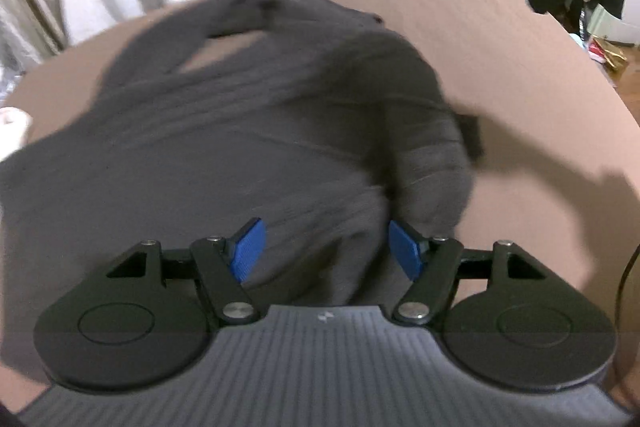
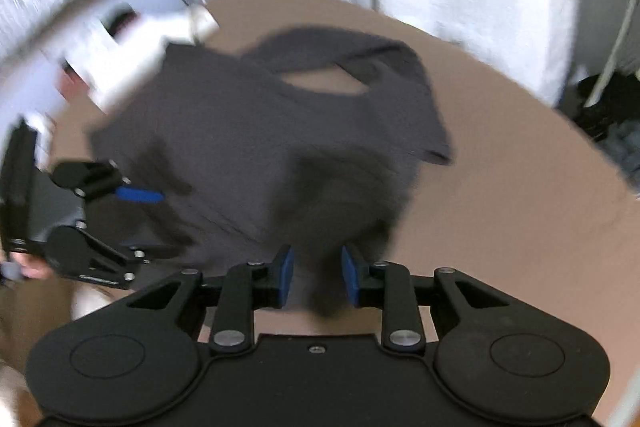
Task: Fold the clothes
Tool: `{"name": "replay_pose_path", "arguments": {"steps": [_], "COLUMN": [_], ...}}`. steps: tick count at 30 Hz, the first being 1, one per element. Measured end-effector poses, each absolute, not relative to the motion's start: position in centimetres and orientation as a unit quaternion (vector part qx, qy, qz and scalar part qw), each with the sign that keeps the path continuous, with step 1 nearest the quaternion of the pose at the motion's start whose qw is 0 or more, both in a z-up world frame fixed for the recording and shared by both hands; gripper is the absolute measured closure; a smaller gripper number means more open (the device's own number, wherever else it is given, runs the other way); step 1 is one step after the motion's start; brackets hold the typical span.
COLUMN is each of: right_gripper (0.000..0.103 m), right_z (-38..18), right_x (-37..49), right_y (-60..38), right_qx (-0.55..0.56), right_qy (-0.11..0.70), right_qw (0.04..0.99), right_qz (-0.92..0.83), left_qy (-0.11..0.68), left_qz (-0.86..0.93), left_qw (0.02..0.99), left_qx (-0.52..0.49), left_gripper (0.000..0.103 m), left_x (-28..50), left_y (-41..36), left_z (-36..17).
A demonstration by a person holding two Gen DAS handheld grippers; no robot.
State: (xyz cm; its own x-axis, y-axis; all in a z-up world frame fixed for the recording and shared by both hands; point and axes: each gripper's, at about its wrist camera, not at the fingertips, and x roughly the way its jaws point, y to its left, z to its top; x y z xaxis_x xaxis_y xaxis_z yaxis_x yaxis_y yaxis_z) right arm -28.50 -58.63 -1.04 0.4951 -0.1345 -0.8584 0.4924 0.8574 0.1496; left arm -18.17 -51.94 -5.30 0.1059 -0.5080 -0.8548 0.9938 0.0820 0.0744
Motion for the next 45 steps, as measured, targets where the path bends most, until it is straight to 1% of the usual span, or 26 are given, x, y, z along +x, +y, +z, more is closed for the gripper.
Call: {"name": "replay_pose_path", "arguments": {"steps": [2,4,5,7,8,10,13,14,17,18,19,21,23,24,28,30,33,36,38,39,40,41,42,43,44,45], "right_gripper": [0.071,0.059,0.058,0.058,0.058,0.058,0.058,0.058,0.059,0.093,0.091,0.091,0.092,0.092,0.093,0.093,0.091,0.085,0.073,0.061,0.060,0.060,0.060,0.066,0.072,0.087], "right_z": [-2.2,-4.5,-6.0,-9.4,-11.3,-14.7,-19.3,-20.2,-20.3,-20.4,-20.2,-19.3,-17.6,-16.0,-11.5,-12.6,-15.4,-14.9,-13.1,-12.3,-12.1,-11.9,-12.2,-12.5,-13.1,-13.6], "right_x": [-29.0,-29.6,-29.7,-30.2,-30.7,-32.6,-35.1,-35.2,-33.3,-32.7,-31.1,-30.5,-31.9,-33.1,-37.0,-38.0,-37.6,-39.0,-40.5,-42.0,-43.1,-44.2,-44.1,-44.1,-43.1,-42.0], "right_y": [-59.4,-60.8,-61.4,-62.4,-62.7,-62.6,-61.8,-61.6,-61.2,-61.1,-60.6,-60.1,-60.1,-59.5,-55.6,-54.6,-54.2,-55.6,-55.9,-56.5,-57.5,-58.4,-59.2,-59.9,-59.9,-59.9], "right_qx": [0.215,0.284,0.309,0.362,0.396,0.457,0.543,0.553,0.501,0.483,0.430,0.391,0.396,0.369,0.211,0.215,0.211,0.256,0.265,0.278,0.304,0.328,0.333,0.337,0.309,0.280], "right_qy": [0.466,0.449,0.443,0.427,0.420,0.376,0.304,0.297,0.310,0.314,0.355,0.368,0.348,0.356,0.416,0.431,0.477,0.438,0.377,0.337,0.303,0.268,0.266,0.264,0.292,0.321], "right_qw": [0.837,0.826,0.818,0.799,0.786,0.771,0.746,0.743,0.779,0.791,0.807,0.821,0.826,0.832,0.834,0.831,0.814,0.830,0.859,0.872,0.875,0.876,0.871,0.865,0.865,0.863], "right_qz": [-0.189,-0.190,-0.199,-0.218,-0.223,-0.234,-0.238,-0.234,-0.214,-0.207,-0.193,-0.194,-0.200,-0.215,-0.294,-0.279,-0.257,-0.230,-0.221,-0.219,-0.224,-0.229,-0.246,-0.263,-0.267,-0.271], "left_qy": [0.331,0.361,0.382,0.384,0.368,0.327,0.320,0.324,0.342,0.349,0.356,0.368,0.367,0.368,0.377,0.382,0.387,0.402,0.418,0.427,0.435,0.443,0.451,0.459,0.467,0.473], "left_qz": [-0.571,-0.561,-0.556,-0.572,-0.573,-0.566,-0.556,-0.555,-0.550,-0.549,-0.550,-0.551,-0.556,-0.561,-0.581,-0.591,-0.605,-0.613,-0.611,-0.610,-0.609,-0.608,-0.607,-0.606,-0.605,-0.602], "left_qw": [0.650,0.653,0.655,0.653,0.662,0.685,0.693,0.694,0.699,0.700,0.700,0.700,0.698,0.694,0.666,0.652,0.619,0.597,0.596,0.595,0.594,0.593,0.592,0.591,0.590,0.591], "left_qx": [0.377,0.358,0.339,0.314,0.313,0.321,0.327,0.325,0.303,0.293,0.284,0.267,0.261,0.263,0.277,0.283,0.319,0.326,0.310,0.302,0.294,0.286,0.278,0.269,0.261,0.252], "left_gripper": [0.035,0.035,0.035,0.035,0.035,0.035,0.035,0.035,0.035,0.035,0.035,0.035,0.035,0.035,0.035,0.035,0.035,0.035,0.035,0.035,0.035,0.035,0.035,0.035,0.035,0.035], "left_x": [-19.3,-19.7,-19.6,-20.1,-20.5,-21.4,-21.3,-21.0,-19.7,-19.2,-18.9,-18.2,-18.0,-18.3,-19.6,-20.3,-22.3,-23.0,-22.5,-22.2,-21.9,-21.7,-21.4,-21.1,-20.8,-20.6], "left_y": [-54.1,-56.0,-56.6,-57.0,-57.1,-57.3,-57.5,-57.6,-57.9,-58.1,-58.1,-57.9,-57.7,-57.7,-57.5,-57.4,-58.0,-58.8,-59.5,-59.8,-60.1,-60.4,-60.7,-61.0,-61.3,-61.7], "left_z": [-7.2,-7.4,-7.4,-7.1,-7.1,-7.0,-7.5,-7.7,-8.0,-8.2,-8.2,-8.2,-8.0,-7.9,-7.8,-7.7,-9.5,-11.2,-11.8,-12.1,-12.3,-12.6,-12.9,-13.2,-13.5,-13.7]}}
